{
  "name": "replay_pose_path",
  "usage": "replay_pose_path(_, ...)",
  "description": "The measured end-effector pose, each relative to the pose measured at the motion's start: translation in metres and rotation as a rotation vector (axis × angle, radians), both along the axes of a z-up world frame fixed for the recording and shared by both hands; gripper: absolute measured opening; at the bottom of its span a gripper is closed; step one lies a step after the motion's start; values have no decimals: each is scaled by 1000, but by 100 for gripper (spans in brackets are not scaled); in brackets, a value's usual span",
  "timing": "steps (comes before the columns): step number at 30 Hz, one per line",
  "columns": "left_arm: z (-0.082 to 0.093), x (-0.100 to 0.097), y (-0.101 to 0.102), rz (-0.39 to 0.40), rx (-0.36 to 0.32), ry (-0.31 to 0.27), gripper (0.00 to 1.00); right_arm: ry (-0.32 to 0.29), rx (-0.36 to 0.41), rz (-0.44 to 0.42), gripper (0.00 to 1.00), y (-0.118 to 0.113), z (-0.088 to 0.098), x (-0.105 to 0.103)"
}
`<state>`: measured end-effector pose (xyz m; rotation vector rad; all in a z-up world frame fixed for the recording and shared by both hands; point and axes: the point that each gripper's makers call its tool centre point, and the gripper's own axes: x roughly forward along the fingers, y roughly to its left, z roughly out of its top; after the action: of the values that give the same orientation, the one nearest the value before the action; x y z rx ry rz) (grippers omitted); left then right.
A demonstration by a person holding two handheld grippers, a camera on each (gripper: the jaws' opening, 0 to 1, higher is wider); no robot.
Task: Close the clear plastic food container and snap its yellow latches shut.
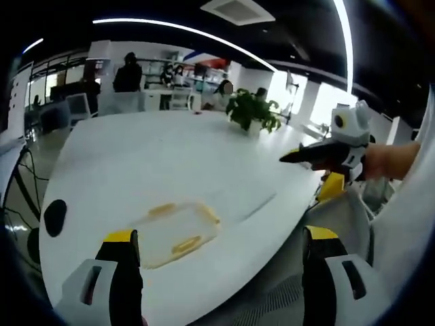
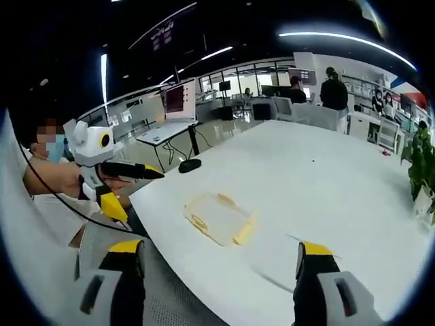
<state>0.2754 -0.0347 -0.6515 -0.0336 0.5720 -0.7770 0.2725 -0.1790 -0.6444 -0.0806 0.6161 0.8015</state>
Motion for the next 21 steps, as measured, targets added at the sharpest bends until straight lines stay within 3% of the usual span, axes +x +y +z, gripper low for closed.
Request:
replay_pose_path(14, -21, 8, 9, -38, 45, 8, 99, -22, 17, 70, 93, 26, 0, 20)
replay_pose_path(21, -21, 12, 13, -61, 72, -16, 99, -38, -2, 95, 92, 30, 1, 26)
